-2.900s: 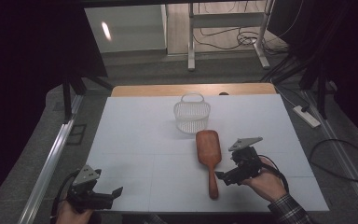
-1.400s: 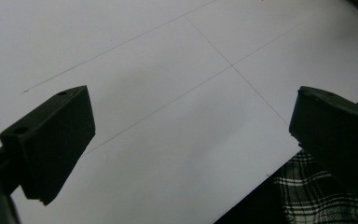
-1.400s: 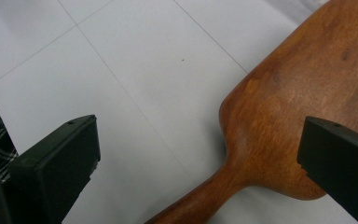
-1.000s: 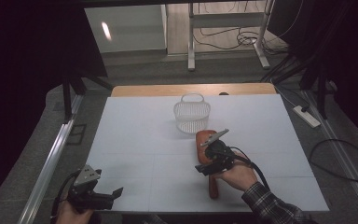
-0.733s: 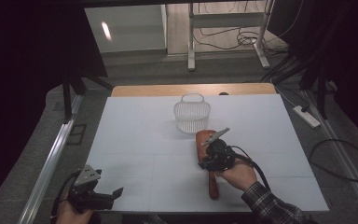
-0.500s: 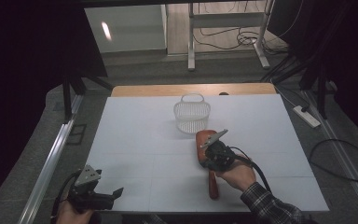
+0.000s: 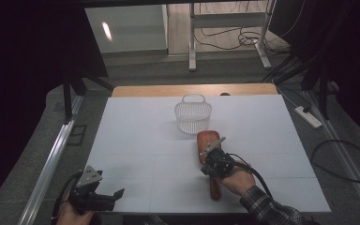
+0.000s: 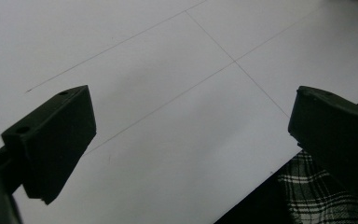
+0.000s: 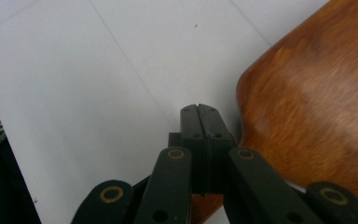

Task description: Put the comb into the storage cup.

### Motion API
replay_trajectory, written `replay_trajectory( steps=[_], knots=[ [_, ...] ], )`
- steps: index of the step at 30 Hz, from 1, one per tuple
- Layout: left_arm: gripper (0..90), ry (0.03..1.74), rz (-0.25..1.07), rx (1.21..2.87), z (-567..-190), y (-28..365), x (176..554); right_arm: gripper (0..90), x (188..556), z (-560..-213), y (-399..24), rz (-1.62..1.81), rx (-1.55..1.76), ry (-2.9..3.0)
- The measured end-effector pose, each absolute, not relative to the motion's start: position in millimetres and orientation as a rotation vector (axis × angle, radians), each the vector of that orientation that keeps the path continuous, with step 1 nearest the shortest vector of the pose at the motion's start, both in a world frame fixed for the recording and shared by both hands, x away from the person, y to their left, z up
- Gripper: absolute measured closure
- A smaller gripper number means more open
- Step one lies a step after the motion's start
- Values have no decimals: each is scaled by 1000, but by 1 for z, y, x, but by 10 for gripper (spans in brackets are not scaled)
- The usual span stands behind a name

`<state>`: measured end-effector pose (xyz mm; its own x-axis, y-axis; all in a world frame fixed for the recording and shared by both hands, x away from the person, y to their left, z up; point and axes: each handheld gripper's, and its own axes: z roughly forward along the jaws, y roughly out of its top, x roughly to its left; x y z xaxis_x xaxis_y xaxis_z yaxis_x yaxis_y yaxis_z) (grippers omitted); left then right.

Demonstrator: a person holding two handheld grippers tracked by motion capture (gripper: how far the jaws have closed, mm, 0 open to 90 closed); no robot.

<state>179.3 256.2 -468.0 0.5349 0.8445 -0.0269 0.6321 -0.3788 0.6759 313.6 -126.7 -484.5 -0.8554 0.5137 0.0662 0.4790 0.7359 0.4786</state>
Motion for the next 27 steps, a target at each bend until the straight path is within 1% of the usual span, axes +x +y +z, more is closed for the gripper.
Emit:
replay_trajectory(
  steps=[8, 17, 27],
  knots=[
    [15, 1188, 432, 2137, -468, 256, 179, 896, 310, -498, -124, 683, 807, 2893],
    [16, 1187, 433, 2141, -468, 256, 179, 896, 311, -499, -129, 641, 830, 2887],
    [17, 1189, 432, 2142, -468, 255, 180, 896, 316, -497, -152, 633, 893, 2866]
  ],
)
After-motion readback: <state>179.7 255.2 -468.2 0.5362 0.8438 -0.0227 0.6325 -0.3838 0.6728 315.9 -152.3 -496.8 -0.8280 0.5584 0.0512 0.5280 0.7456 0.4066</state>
